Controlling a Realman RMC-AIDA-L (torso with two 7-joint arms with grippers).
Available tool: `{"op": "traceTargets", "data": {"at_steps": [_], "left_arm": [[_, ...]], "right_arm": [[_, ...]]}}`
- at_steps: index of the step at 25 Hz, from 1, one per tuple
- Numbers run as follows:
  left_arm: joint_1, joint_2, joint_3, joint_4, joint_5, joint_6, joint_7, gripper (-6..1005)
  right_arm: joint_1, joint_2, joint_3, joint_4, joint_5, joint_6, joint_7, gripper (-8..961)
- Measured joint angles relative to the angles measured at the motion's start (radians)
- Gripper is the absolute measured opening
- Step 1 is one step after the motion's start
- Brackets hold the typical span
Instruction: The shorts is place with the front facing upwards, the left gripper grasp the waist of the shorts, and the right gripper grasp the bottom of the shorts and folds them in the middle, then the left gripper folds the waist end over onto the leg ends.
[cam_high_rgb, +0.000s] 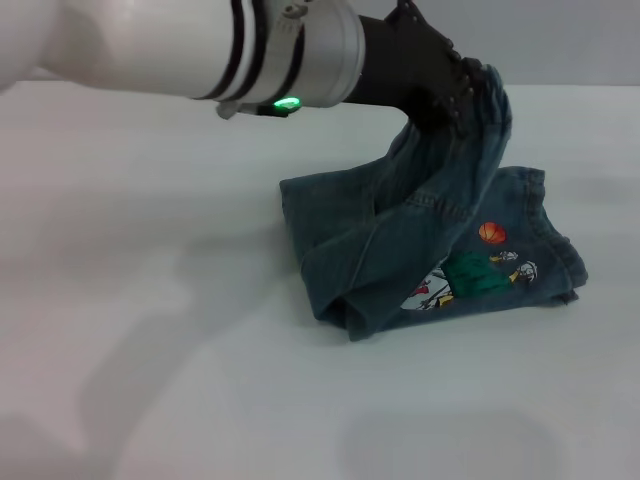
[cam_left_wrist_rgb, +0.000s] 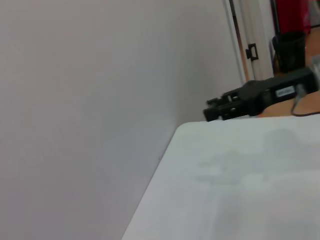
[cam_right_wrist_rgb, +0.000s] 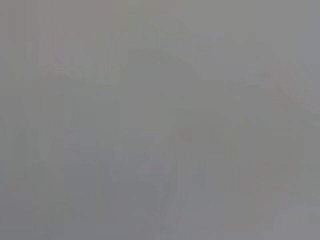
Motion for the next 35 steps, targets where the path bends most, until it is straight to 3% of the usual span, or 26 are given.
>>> {"op": "traceTargets", "data": {"at_steps": [8,13,23,26,30,35], "left_arm": [[-0.005,-0.002,0.049,-0.018,-0.001,-0.115,-0.04,89],[-0.002,-0.001,0.053,-0.014,-0.004,-0.133,-0.042,314],[0.041,0.002,0.044,0.002,-0.003,-0.161,-0.043,530],[0.117,0.003,0.038,0.007,-0.003,-0.27,-0.044,629],[0.266,0.006,0.032,-0.002,-0.062,-0.528,-0.021,784],[0.393,0.011,0.026,-0.054,-0.209,-0.794,0.047,833]], "right_arm": [[-0.003,-0.001,0.034,0.03,0.0,-0.014,-0.023,467],[0.013,-0.008,0.035,0.062,-0.004,-0.013,-0.034,467],[0.023,-0.006,0.027,0.068,-0.005,-0.027,-0.041,467],[0.015,-0.002,0.037,0.067,-0.002,-0.029,-0.06,467],[0.003,0.004,0.053,0.074,0.005,-0.029,-0.114,468],[-0.005,0.008,0.06,0.087,0.017,-0.051,-0.168,468]]}}
